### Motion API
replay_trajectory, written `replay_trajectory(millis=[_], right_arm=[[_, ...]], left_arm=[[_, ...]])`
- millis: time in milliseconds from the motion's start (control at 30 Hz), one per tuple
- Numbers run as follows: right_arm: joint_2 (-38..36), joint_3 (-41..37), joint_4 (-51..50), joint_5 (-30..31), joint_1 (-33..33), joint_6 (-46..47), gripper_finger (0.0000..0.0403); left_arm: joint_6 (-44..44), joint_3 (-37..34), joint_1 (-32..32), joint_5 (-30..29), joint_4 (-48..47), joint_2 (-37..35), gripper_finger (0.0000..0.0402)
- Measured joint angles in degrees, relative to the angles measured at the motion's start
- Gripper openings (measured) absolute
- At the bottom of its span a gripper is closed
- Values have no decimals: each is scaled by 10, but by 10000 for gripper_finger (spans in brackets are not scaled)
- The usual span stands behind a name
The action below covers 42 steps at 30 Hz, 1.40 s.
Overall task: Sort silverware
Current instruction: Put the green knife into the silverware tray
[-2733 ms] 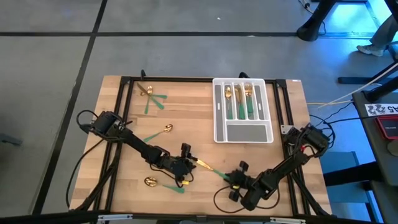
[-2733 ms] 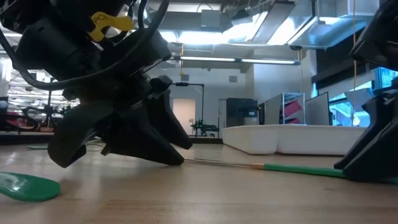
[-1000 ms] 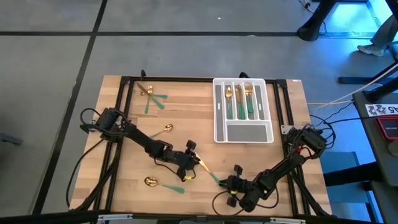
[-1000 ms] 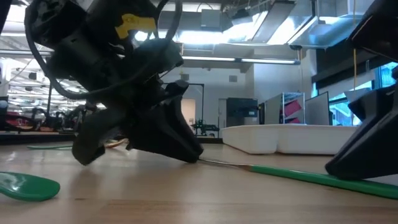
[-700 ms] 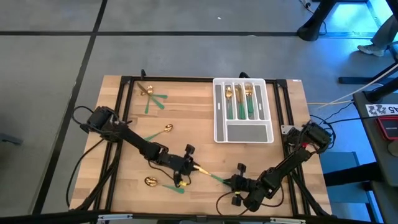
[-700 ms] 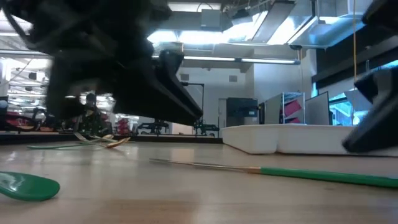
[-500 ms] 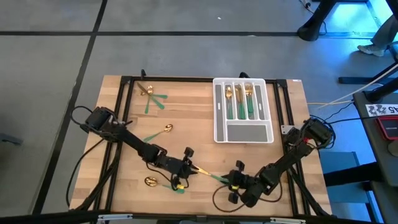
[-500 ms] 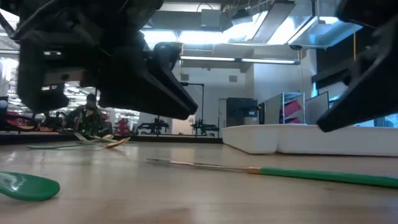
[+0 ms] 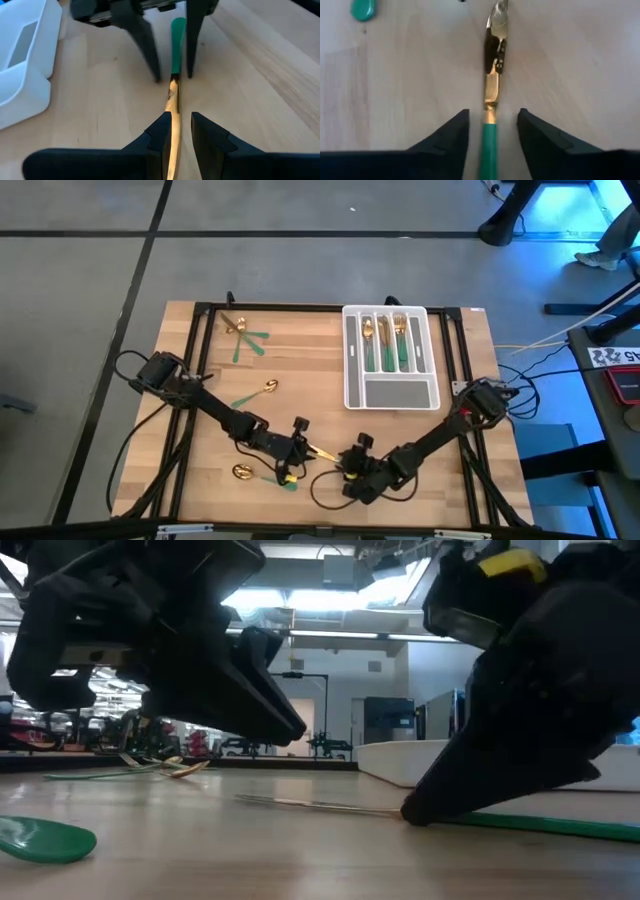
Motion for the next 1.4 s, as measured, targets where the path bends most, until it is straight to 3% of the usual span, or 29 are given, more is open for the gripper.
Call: replay_trajectory(millis=[233, 300, 467, 633, 833, 1100, 1400], right_arm=[[26, 2, -36, -31, 2, 53, 34], [28, -3, -33, -27, 4, 59, 16], [28, -52, 59, -14, 5, 73, 26], [27, -110, 196, 5, 12, 78, 15], [29, -149, 299, 9, 15, 58, 19], [30, -151, 329, -2, 15, 37, 1], [5, -154, 335, -13, 15, 18, 0]], left_arm=[[-6, -4, 0, 0, -3, 0, 65], [-4, -4, 0, 0, -7, 0, 65], [35, -4, -3, 24, -16, 0, 83], [82, -4, -12, 25, -37, 1, 142], [196, -2, -16, -51, -22, 52, 194], [242, 1, -7, -82, 26, 96, 183], [219, 5, 9, -110, 32, 97, 167]])
